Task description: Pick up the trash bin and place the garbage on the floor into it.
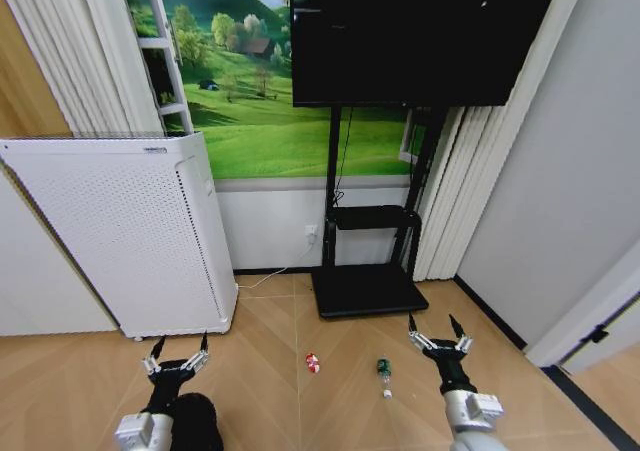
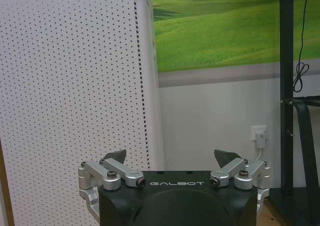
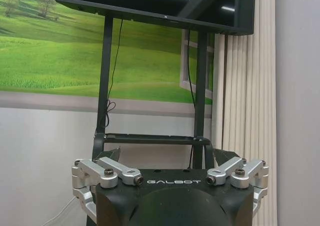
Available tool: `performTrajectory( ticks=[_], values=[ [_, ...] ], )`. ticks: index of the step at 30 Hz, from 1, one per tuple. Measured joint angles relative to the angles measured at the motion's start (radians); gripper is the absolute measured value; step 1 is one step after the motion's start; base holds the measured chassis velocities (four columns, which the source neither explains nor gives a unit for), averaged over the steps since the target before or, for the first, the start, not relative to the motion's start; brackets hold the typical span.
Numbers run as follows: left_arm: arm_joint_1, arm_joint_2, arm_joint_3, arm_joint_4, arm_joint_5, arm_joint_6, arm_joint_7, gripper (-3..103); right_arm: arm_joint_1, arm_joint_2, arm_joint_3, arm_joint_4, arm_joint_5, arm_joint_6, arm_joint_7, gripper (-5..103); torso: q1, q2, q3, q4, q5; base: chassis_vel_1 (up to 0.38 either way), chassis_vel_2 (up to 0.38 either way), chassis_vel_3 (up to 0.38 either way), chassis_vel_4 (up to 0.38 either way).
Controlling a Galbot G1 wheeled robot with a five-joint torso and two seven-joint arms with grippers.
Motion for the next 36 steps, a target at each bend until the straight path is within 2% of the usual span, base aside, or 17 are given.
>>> performTrajectory(
  ticks=[36],
  values=[
    [-0.018, 0.001, -0.005, 0.044, -0.014, -0.010, 0.003, 99, -0.001, 0.012, -0.006, -0.016, -0.018, 0.000, -0.005, 100, -0.053, -0.144, -0.091, 0.0000, 0.0000, 0.000, 0.000, 0.000, 0.000]
  ],
)
